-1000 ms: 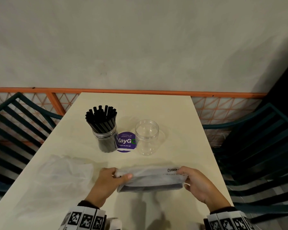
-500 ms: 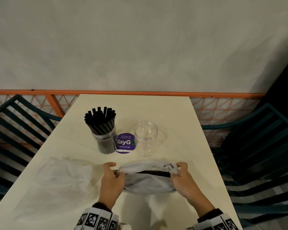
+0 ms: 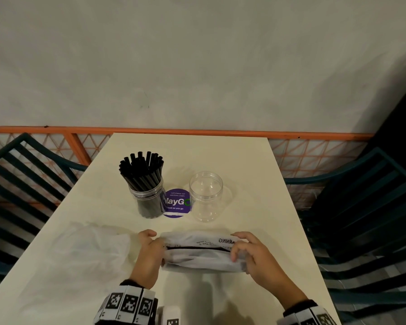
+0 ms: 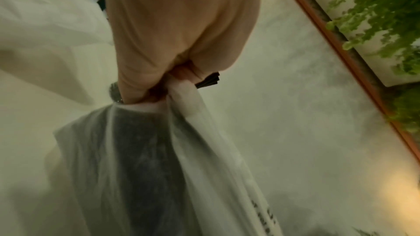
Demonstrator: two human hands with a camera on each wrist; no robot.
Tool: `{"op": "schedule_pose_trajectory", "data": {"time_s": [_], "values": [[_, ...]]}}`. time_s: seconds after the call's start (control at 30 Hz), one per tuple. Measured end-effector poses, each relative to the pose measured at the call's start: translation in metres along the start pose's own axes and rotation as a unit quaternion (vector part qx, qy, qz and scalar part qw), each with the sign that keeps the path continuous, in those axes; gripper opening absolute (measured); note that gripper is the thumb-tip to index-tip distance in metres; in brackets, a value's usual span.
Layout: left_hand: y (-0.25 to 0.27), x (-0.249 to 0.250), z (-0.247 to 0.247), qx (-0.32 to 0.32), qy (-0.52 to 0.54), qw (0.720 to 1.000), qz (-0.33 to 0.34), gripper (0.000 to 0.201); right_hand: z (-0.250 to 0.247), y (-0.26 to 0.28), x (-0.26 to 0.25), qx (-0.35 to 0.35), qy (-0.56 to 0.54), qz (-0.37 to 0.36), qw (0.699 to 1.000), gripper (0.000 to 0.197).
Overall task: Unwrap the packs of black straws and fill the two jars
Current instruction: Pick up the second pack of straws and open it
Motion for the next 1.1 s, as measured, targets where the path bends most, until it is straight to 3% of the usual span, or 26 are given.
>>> {"op": "schedule_pose_trajectory", "data": {"time_s": [0.07,0.17,0.27,0.37,0.47,0.63,0.7,0.8,0.9,0.97,1.03,1.1], "values": [[0.001,0.001,0.000,-0.041,-0.001,0.999,0.005,0.027,0.000,-0.002,0.002,-0.023,-0.012,0.021,0.999,0.068],[0.006,0.004,0.007,-0.088,-0.051,0.994,0.041,0.033,0.006,-0.005,0.004,-0.059,0.027,0.053,0.996,0.056],[0.008,0.002,0.013,-0.082,-0.103,0.989,0.072,0.030,0.009,-0.007,-0.004,0.002,0.045,0.074,0.996,0.027],[0.005,-0.005,0.014,-0.072,-0.174,0.976,0.113,0.036,0.009,-0.009,-0.011,0.055,0.051,0.081,0.994,0.020],[0.006,-0.008,0.016,-0.071,-0.266,0.951,0.138,0.044,0.012,-0.009,-0.016,0.019,0.070,0.097,0.993,0.039],[0.008,-0.007,0.018,0.032,-0.336,0.927,0.164,0.023,0.015,-0.002,-0.033,-0.031,0.094,0.041,0.994,0.071],[0.010,-0.003,0.016,0.055,-0.367,0.915,0.160,0.029,0.015,-0.001,-0.037,-0.043,0.089,0.027,0.995,0.074],[0.008,0.001,0.010,-0.020,-0.346,0.926,0.149,0.043,0.011,-0.007,-0.025,0.000,0.041,0.047,0.998,0.066],[0.013,0.005,0.008,-0.107,-0.298,0.942,0.111,0.051,0.007,-0.012,-0.008,0.103,-0.012,0.103,0.989,0.055],[0.014,0.003,0.007,-0.127,-0.273,0.947,0.108,0.053,0.008,-0.013,-0.001,0.165,-0.051,0.141,0.975,0.047],[0.015,0.002,0.007,-0.134,-0.264,0.947,0.125,0.053,0.009,-0.013,0.002,0.179,-0.106,0.184,0.961,0.037],[0.017,0.003,0.007,-0.142,-0.271,0.940,0.151,0.054,0.008,-0.014,0.005,0.148,-0.092,0.204,0.963,0.027]]}}
Point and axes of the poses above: each hand's wrist, its own y-axis away from the middle knuckle, its own z-axis out of the palm, x = y × z, the point moved 1 cm from there along -y, towards the middle knuckle, and after that the axes turned 7 degrees about y, right-handed, at the moved point
